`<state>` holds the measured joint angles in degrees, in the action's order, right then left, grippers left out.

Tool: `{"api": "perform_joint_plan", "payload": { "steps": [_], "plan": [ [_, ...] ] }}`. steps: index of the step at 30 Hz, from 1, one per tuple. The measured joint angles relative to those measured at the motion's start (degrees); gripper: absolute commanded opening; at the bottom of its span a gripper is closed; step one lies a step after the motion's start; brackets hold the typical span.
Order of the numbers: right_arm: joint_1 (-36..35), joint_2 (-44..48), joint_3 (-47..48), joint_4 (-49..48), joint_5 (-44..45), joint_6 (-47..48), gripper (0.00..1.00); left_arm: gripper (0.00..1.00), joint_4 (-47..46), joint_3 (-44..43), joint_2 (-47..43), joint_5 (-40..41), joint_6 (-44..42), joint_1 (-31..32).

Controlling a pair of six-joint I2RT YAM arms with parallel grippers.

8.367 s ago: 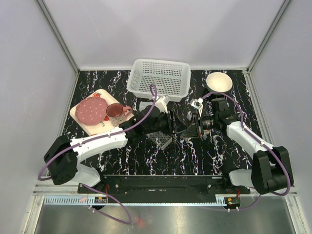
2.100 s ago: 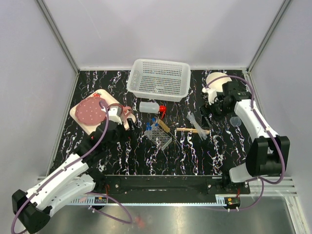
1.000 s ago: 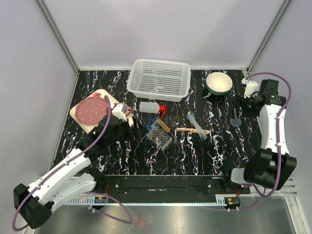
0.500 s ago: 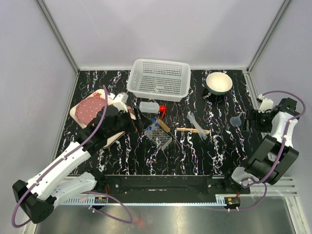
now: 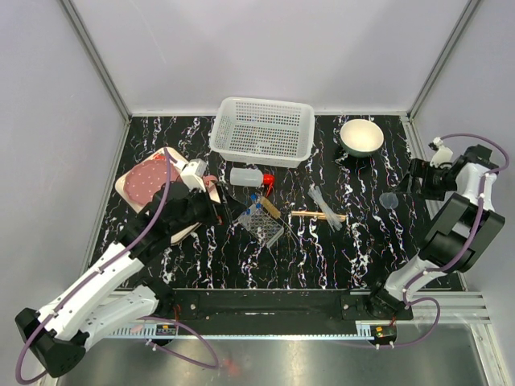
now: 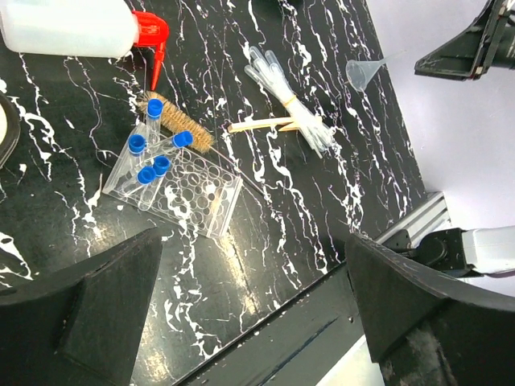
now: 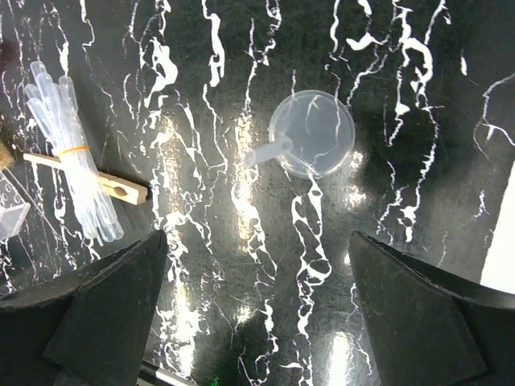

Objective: Organize the chemistry lab equipment

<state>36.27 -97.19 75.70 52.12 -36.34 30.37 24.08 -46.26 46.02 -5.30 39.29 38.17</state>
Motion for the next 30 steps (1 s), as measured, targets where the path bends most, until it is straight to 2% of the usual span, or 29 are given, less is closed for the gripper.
{"api": "perform_joint_plan", "payload": {
  "steps": [8, 16, 23, 25, 26, 30],
  "plan": [
    [-4.4, 0.0, 0.7, -1.7, 3.0, -2.5, 1.00, 0.99, 0.3, 2.6, -1.8, 1.6, -3.9, 0.0],
    [-9.0, -0.4, 1.4, -5.9, 13.2, -4.9, 0.97, 0.99, 1.7, 4.7, -4.0, 4.5, -8.0, 0.0],
    [-11.6, -0.5, 0.7, -10.0, 19.1, -6.4, 0.87, 0.99, 3.3, 4.9, -4.0, 5.8, -9.9, 0.0],
    [-11.8, -0.5, 0.3, -10.6, 20.2, -6.6, 0.79, 0.99, 3.3, 5.2, -4.0, 5.8, -9.9, 0.0],
    [-11.8, -0.5, 0.2, -10.8, 20.5, -6.7, 0.72, 0.99, 3.3, 5.6, -4.0, 5.9, -9.9, 0.0],
    [-12.0, -0.5, -0.1, -11.2, 21.1, -6.9, 0.63, 0.99, 3.3, 6.2, -4.0, 5.8, -9.9, 0.0]
  ]
}}
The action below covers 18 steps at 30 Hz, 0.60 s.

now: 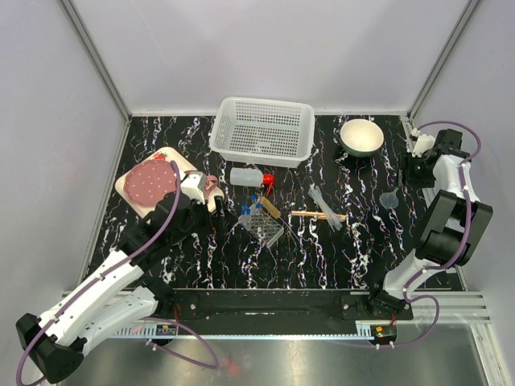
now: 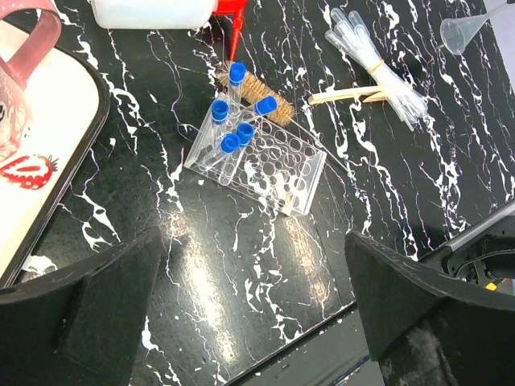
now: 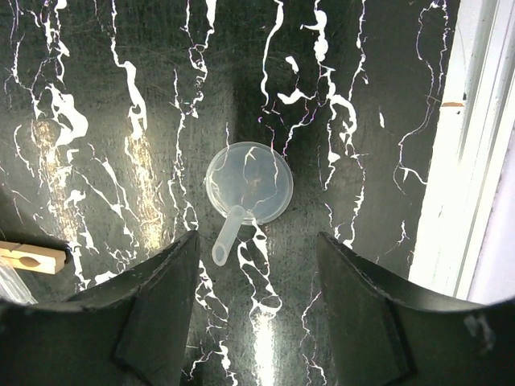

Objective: Organize the chemistry lab equipment

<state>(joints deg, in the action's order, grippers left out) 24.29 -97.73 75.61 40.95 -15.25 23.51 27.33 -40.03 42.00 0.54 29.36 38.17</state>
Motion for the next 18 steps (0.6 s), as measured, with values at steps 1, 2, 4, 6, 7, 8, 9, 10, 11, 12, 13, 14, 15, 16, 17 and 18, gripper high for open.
{"api": "perform_joint_plan", "payload": {
  "steps": [1, 2, 4, 6, 7, 8, 9, 10, 11, 12, 13, 14, 15, 16, 17, 18],
  "plan": [
    [0.0, 0.0, 0.0, -0.1, 0.1, 0.0, 0.61, 0.99, 0.0, 0.1, 0.0, 0.0, 0.0, 0.0],
    [-0.2, 0.0, 0.0, -0.3, 0.3, -0.1, 0.61, 0.99, 0.0, 0.2, 0.0, 0.0, 0.0, 0.0],
    [-0.4, 0.0, 0.0, -0.6, 0.4, -0.2, 0.56, 0.99, 0.0, 0.3, 0.0, 0.0, 0.0, 0.0],
    [-0.9, 0.0, 0.0, -0.8, 0.7, -0.3, 0.50, 0.99, 0.0, 0.3, 0.0, 0.0, 0.0, 0.0],
    [-1.0, 0.0, 0.0, -0.8, 0.8, -0.4, 0.47, 0.99, 0.0, 0.3, 0.0, 0.0, 0.0, 0.0],
    [-1.2, 0.0, 0.0, -0.9, 0.8, -0.4, 0.46, 0.99, 0.0, 0.3, -0.2, 0.0, 0.0, 0.0],
    [-1.5, 0.0, 0.0, -0.9, 0.9, -0.4, 0.44, 0.99, 0.1, 0.3, -0.3, 0.0, 0.0, 0.0],
    [-1.7, 0.0, 0.0, -0.9, 1.1, -0.5, 0.40, 0.99, 0.0, 0.3, -0.5, 0.0, 0.0, 0.0],
    [-1.9, 0.0, 0.0, -0.9, 1.1, -0.5, 0.39, 0.99, 0.0, 0.3, -0.7, 0.0, 0.0, 0.0],
    [-2.1, -0.1, 0.0, -0.9, 1.2, -0.5, 0.38, 0.99, 0.0, 0.3, -0.9, 0.0, 0.1, 0.0],
    [-2.2, -0.2, 0.0, -0.9, 1.3, -0.6, 0.34, 0.99, 0.0, 0.5, -1.1, 0.0, 0.1, 0.0],
    [-2.3, -0.2, 0.0, -0.9, 1.3, -0.6, 0.33, 0.99, 0.0, 0.6, -1.2, 0.0, 0.1, 0.0],
    [-2.4, -0.4, 0.0, -1.0, 1.5, -0.6, 0.31, 0.99, 0.1, 0.9, -1.3, 0.1, 0.1, 0.0],
    [-2.6, -0.6, 0.0, -1.2, 1.9, -0.6, 0.28, 0.99, 0.1, 1.1, -1.4, 0.1, 0.2, 0.0],
    [-2.7, -0.8, 0.0, -1.4, 2.2, -0.7, 0.26, 0.99, 0.3, 1.3, -1.4, 0.2, 0.2, 0.0],
    [-2.8, -1.0, 0.0, -1.5, 2.4, -0.6, 0.25, 0.99, 0.4, 1.3, -1.4, 0.2, 0.2, 0.0]
  ]
}}
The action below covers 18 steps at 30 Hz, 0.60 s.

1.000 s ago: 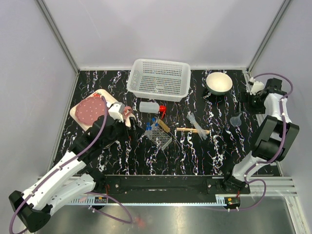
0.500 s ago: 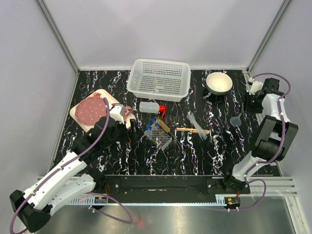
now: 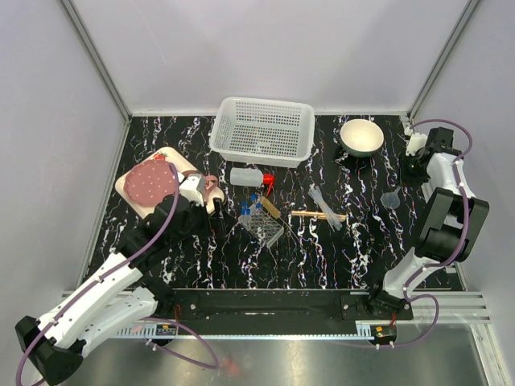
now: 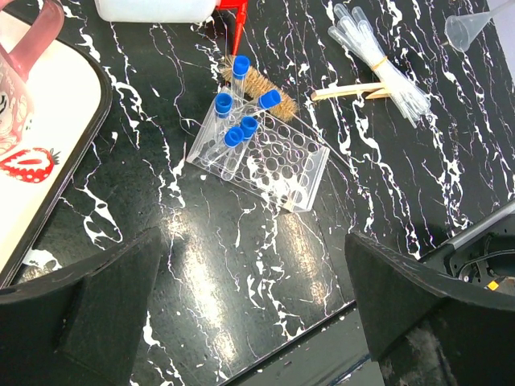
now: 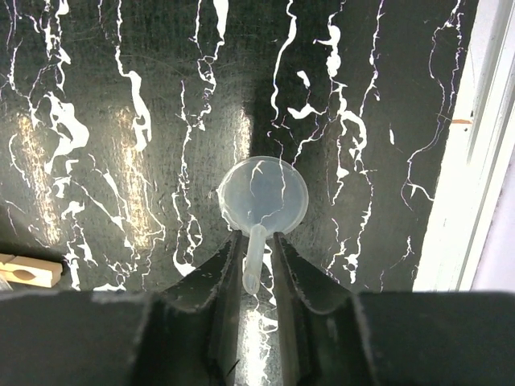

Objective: Organize the chemistry lab equipment

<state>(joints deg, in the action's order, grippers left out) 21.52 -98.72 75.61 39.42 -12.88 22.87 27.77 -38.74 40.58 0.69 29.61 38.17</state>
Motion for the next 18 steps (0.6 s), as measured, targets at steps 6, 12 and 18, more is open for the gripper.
{"api": "perform_joint_plan", "payload": {
  "steps": [6, 12, 18],
  "plan": [
    [-0.8, -1.0, 0.0, -0.9, 1.0, 0.0, 0.13, 0.99, 0.0, 0.0, 0.0, 0.0, 0.0, 0.0],
    [-1.4, -1.0, 0.0, -1.0, 1.5, 0.3, 0.29, 0.99, 0.0, 0.0, 0.0, 0.0, 0.2, 0.0],
    [-1.6, 0.3, -0.9, -0.6, 1.7, 0.9, 0.31, 0.99, 0.0, 0.0, 0.0, 0.0, 0.2, 0.0]
  ]
}}
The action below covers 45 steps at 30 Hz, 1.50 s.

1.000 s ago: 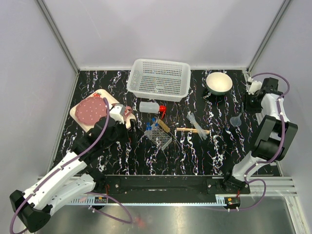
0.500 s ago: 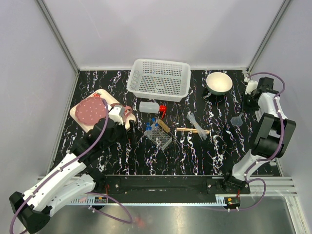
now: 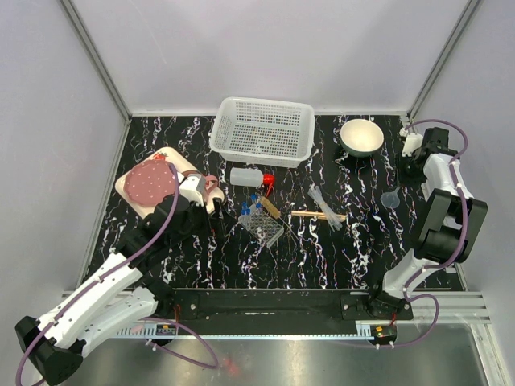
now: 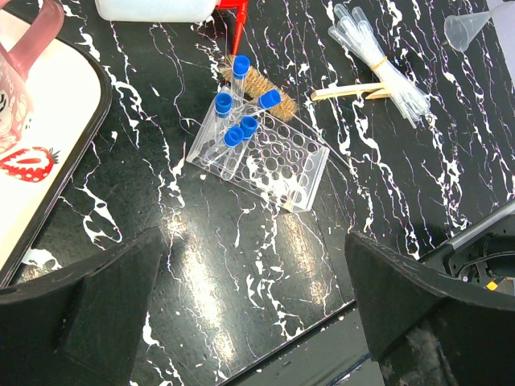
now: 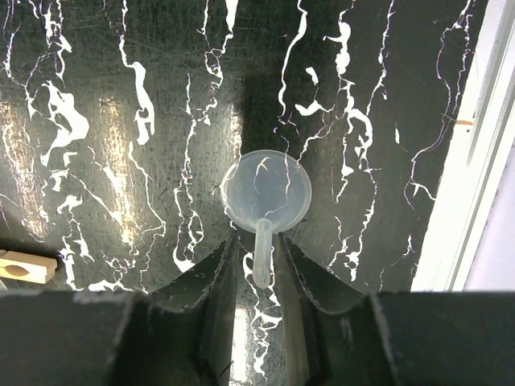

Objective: Organize the chemistry lab equipment

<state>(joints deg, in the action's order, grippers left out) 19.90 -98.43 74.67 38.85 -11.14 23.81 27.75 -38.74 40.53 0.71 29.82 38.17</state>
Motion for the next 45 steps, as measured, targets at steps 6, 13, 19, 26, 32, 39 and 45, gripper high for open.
{"api": "perform_joint_plan", "payload": {
  "steps": [6, 13, 19, 26, 32, 39, 45],
  "plan": [
    [0.0, 0.8, -0.1, 0.5, 0.2, 0.6, 0.23, 0.99, 0.0, 0.0, 0.0, 0.0, 0.0, 0.0],
    [0.0, 0.8, -0.1, 1.2, 0.9, 0.9, 0.11, 0.99, 0.0, 0.0, -0.1, 0.0, 0.0, 0.0],
    [0.0, 1.1, -0.2, 1.6, 0.5, 1.3, 0.04, 0.99, 0.1, 0.0, -1.7, 0.0, 0.1, 0.0],
    [0.0, 8.3, -1.5, 6.4, -10.3, 1.3, 0.04, 0.99, -0.6, 0.0, -4.0, -2.3, 1.4, 0.0],
    [-0.9, 17.6, -3.7, 12.2, -27.5, 1.7, 0.04, 0.99, -9.2, 2.0, -3.3, -9.9, 6.4, 0.0],
    [-3.4, 22.3, -8.5, 19.3, -43.7, 3.1, 0.04, 0.99, -23.7, 6.8, 0.3, -19.0, 15.3, -0.1],
    [-3.8, 23.8, -10.2, 21.0, -51.4, 3.6, 0.05, 0.99, -36.3, 11.7, 3.8, -24.0, 23.0, -0.1]
  ]
}}
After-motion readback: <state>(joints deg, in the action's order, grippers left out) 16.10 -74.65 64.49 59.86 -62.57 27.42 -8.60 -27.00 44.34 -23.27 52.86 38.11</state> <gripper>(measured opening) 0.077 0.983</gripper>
